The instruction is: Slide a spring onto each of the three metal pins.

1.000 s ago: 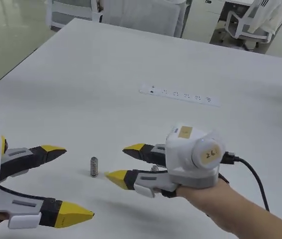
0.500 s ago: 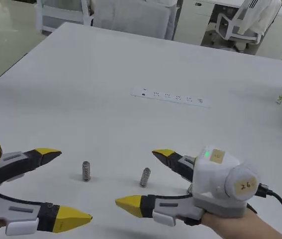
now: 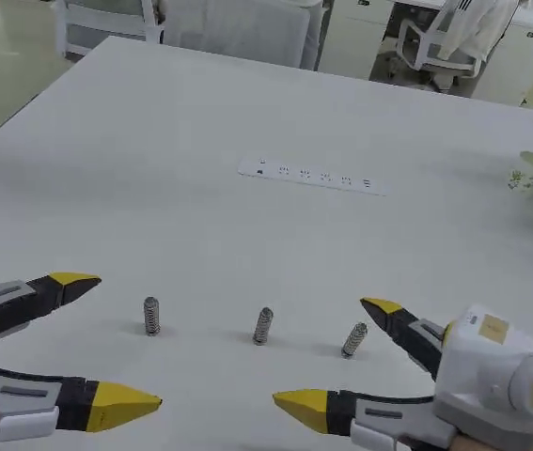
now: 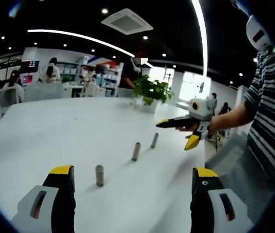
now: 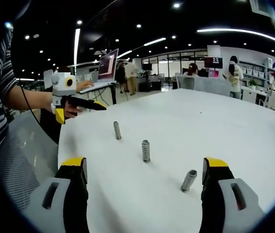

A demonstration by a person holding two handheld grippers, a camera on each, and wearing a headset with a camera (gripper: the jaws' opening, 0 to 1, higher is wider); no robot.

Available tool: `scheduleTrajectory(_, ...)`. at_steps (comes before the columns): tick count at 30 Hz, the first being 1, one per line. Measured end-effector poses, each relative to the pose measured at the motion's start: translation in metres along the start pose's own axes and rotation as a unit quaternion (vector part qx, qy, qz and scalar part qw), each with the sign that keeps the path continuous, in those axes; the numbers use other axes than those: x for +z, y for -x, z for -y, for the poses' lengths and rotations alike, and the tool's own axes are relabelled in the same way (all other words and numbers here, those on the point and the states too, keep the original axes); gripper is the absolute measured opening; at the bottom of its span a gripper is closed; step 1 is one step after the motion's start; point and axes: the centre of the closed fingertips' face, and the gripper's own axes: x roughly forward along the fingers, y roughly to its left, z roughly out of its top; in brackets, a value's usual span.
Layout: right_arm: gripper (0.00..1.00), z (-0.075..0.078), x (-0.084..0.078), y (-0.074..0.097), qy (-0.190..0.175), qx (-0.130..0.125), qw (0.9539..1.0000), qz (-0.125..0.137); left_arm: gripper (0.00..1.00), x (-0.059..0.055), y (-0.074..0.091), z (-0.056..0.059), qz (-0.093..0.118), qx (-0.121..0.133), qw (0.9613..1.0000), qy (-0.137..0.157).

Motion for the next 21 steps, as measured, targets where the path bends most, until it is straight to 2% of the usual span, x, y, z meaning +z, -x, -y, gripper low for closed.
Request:
scheduleTrajectory(5,0.99,0.013,-0.013,0.025,-0.022,-0.022,0.9995,-0.004,0.98,-0.001,0.004,-0.001,-0.001,0.002,1.0000,0.001)
scheduleTrajectory(9,0.99,0.017,-0.016,0.036,-0.030,-0.031,0.9991,-0.005,0.98,-0.004,0.005,0.000,-0.004,0.002,1.0000,0.001)
scheduleTrajectory(16,0.99,0.021,-0.019,0.044,-0.039,-0.043,0.9983,-0.002,0.98,-0.009,0.011,-0.003,-0.008,0.007,0.9999,0.004)
scheduleTrajectory(21,0.99,0.020,-0.020,0.043,-0.039,-0.044,0.9983,-0.003,0.98,-0.007,0.013,-0.005,-0.004,0.013,0.9999,0.006)
